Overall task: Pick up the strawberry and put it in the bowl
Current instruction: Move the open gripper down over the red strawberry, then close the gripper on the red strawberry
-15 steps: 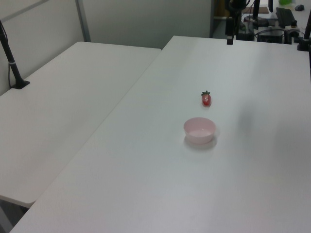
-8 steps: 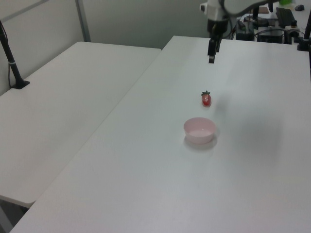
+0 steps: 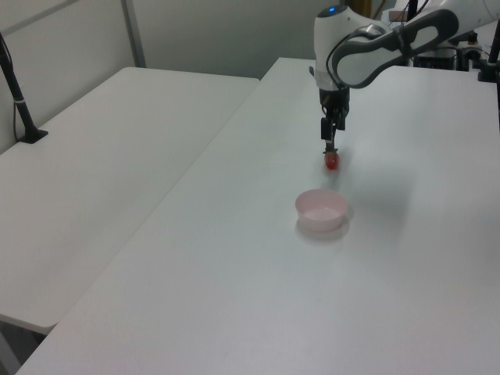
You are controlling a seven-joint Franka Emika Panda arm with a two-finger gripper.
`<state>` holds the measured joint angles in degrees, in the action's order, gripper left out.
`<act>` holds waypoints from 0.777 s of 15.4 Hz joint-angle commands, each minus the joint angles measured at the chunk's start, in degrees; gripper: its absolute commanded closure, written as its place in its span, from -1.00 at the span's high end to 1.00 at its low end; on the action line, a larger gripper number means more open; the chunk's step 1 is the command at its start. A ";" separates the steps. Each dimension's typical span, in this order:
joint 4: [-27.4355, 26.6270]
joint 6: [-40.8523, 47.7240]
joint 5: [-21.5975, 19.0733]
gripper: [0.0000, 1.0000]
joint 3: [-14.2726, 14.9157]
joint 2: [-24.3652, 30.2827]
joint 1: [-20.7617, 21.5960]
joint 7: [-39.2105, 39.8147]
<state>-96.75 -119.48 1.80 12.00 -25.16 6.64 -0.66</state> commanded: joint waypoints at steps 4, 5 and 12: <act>-5.65 -8.75 -0.48 1.00 0.04 0.64 3.20 -32.61; -5.65 -8.84 -0.40 1.00 0.04 0.55 3.90 -35.00; -5.65 -10.50 0.04 0.75 0.04 -1.91 4.53 -35.81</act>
<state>-101.35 -126.88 1.78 11.76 -26.73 10.79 -35.37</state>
